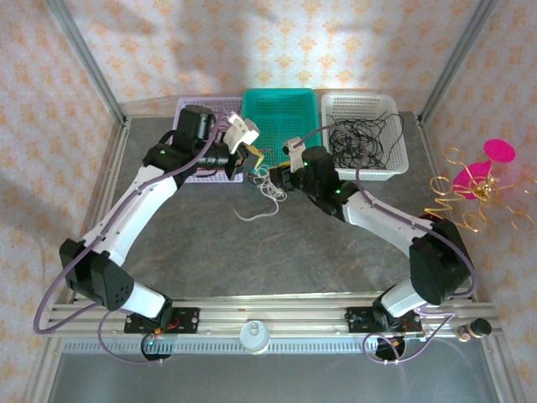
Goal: Untangle the cables
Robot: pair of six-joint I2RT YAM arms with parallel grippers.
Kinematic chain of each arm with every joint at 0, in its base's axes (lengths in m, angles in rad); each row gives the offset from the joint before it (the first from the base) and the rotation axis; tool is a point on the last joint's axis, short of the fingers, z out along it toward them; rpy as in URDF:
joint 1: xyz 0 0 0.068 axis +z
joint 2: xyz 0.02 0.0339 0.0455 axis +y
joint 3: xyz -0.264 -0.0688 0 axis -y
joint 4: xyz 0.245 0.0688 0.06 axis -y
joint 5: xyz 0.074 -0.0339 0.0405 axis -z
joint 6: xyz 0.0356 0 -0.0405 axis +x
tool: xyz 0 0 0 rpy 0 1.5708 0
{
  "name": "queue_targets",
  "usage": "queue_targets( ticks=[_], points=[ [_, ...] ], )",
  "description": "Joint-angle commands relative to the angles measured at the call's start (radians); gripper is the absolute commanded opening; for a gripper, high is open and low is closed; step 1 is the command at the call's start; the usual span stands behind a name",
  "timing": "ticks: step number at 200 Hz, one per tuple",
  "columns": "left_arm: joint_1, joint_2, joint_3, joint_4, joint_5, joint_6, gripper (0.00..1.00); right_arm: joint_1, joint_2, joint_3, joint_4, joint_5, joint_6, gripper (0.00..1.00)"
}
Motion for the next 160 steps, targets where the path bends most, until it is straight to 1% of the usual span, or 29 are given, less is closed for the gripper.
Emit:
queue_targets(
  ticks=[1, 13, 48, 71, 87, 109, 136, 160],
  points=[
    [-0.006, -0.051, 0.052, 0.074, 0.025, -0.058, 0.0, 0.033, 0.05, -0.008, 0.157, 0.067, 0.116, 0.39],
    [-0.005, -0.059, 0.069, 0.082, 0.027, -0.074, 0.0, 0.037, 0.074, -0.01, 0.18, 0.096, 0.163, 0.39],
    [-0.005, -0.084, 0.102, 0.111, 0.023, -0.105, 0.0, 0.04, 0.124, -0.031, 0.207, 0.113, 0.228, 0.36],
    [-0.005, -0.099, 0.135, 0.111, -0.06, -0.095, 0.0, 0.042, 0.134, -0.071, 0.181, 0.116, 0.241, 0.35],
    [-0.001, -0.104, 0.158, 0.116, -0.144, -0.091, 0.0, 0.042, 0.117, -0.127, 0.176, 0.124, 0.242, 0.35],
    [0.02, -0.095, 0.183, 0.132, -0.208, -0.104, 0.0, 0.042, 0.079, -0.196, 0.159, 0.138, 0.237, 0.35],
    [0.069, -0.072, 0.205, 0.167, -0.253, -0.127, 0.0, 0.043, 0.023, -0.272, 0.11, 0.166, 0.232, 0.36],
    [0.127, -0.057, 0.217, 0.223, -0.269, -0.162, 0.0, 0.042, -0.03, -0.319, 0.06, 0.171, 0.233, 0.36]
  ],
)
